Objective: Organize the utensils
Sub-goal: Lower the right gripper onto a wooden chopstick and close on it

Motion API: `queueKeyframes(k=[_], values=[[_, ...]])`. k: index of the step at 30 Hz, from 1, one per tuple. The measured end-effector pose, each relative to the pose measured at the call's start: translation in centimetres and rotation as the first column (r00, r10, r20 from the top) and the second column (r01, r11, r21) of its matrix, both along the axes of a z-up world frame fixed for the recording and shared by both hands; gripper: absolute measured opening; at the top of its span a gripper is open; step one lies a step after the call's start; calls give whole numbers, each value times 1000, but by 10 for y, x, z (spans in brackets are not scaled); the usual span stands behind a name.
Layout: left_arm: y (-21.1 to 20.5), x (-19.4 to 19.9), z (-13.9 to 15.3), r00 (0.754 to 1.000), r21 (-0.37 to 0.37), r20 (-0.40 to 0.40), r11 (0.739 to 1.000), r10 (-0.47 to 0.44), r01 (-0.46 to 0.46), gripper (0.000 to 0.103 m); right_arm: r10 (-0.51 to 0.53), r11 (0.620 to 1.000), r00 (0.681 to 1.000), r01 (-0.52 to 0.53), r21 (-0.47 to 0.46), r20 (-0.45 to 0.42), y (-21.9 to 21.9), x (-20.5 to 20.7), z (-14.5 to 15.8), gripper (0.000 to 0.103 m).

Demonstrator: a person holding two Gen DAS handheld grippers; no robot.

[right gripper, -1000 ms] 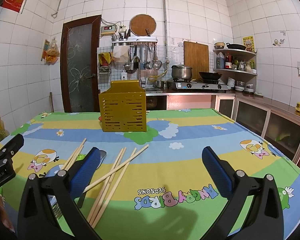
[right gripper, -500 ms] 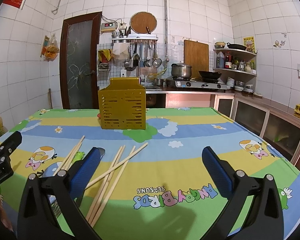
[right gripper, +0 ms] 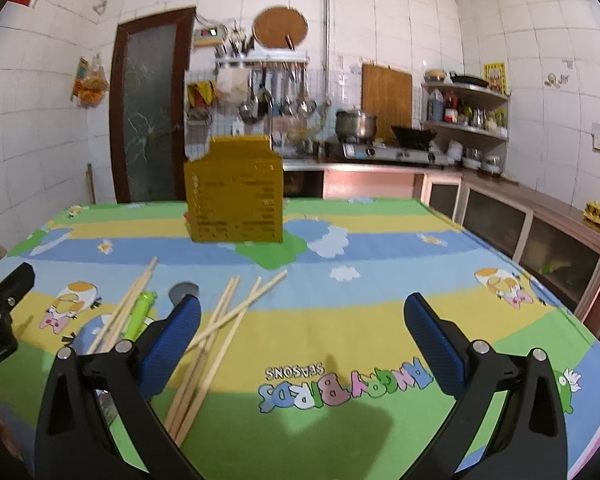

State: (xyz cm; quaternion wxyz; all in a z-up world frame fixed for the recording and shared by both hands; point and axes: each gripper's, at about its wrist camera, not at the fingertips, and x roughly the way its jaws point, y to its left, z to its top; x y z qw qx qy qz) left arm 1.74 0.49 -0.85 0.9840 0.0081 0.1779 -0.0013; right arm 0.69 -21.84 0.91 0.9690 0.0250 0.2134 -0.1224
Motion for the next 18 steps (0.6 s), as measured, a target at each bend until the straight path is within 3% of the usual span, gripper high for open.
queueKeyframes(k=[8,13,18], values=[[7,46,2,984,-26,-178,999,-29,25,98,33,991,987,-12,134,-156,-20,37,-11,99],[4,84,9,965,-6,-250,997,-74,75,98,14,997,970,6,83,-243,-19,67,-8,99],[-4,116,-10,938,-2,-336,996,-89,94,98,17,996,946,11,85,-323,-13,95,-26,99]])
